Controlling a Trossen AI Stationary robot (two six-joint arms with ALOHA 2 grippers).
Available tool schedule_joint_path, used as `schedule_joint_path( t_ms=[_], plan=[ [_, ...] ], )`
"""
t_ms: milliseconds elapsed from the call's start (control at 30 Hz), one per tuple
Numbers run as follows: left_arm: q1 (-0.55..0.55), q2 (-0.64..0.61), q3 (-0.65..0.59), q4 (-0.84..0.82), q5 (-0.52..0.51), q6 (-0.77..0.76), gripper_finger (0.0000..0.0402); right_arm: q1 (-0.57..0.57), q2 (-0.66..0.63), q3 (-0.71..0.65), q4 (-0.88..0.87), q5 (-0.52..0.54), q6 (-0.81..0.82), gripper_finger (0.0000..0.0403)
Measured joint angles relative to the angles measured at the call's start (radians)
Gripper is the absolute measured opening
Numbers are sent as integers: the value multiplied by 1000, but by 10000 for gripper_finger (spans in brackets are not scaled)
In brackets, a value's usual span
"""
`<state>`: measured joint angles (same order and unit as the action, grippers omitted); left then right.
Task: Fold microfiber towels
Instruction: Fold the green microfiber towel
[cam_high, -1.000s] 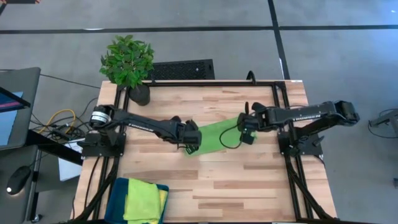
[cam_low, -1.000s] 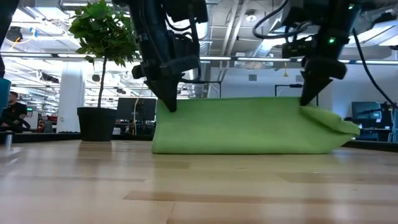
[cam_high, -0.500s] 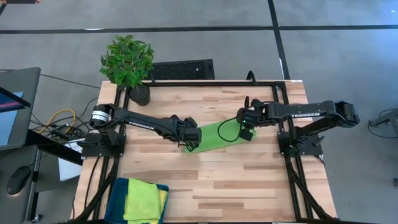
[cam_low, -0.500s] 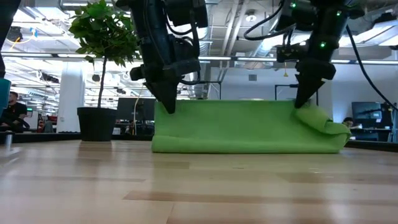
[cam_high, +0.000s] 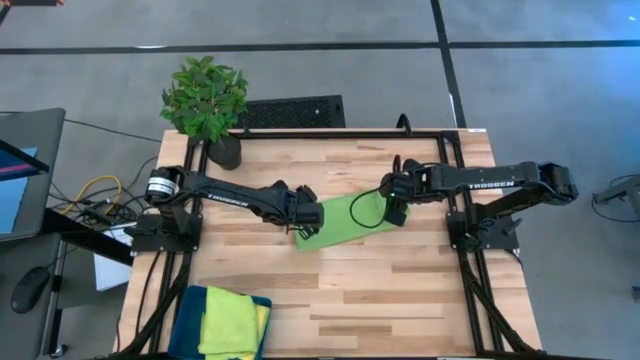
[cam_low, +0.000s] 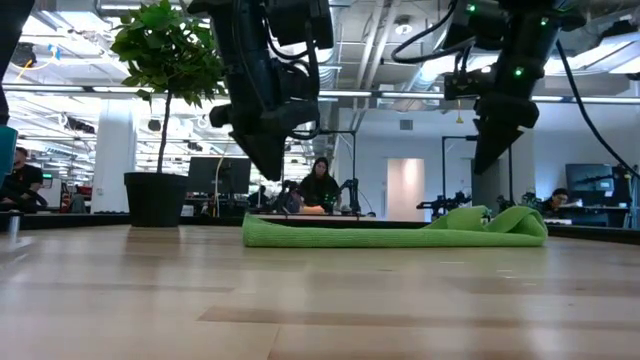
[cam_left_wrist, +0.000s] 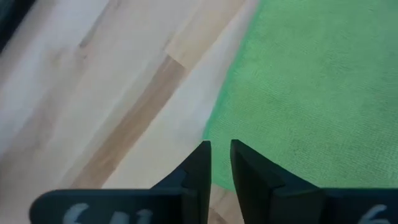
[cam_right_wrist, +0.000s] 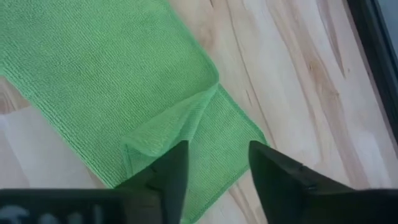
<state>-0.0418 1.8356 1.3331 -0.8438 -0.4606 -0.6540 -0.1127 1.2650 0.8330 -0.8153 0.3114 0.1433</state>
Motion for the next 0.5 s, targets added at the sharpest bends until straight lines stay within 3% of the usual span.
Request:
schedule_joint_path(
  t_ms=[133, 300, 500],
  plan=[
    [1, 0, 0, -9, -15, 16, 68, 18, 0, 0, 2, -58, -69, 228],
    [-13, 0, 0, -6, 41, 79, 76, 90, 0, 0, 1, -206, -233, 239],
    [-83, 0, 0, -4, 53, 111, 77, 224, 0, -47, 15, -221, -358, 233]
  ],
)
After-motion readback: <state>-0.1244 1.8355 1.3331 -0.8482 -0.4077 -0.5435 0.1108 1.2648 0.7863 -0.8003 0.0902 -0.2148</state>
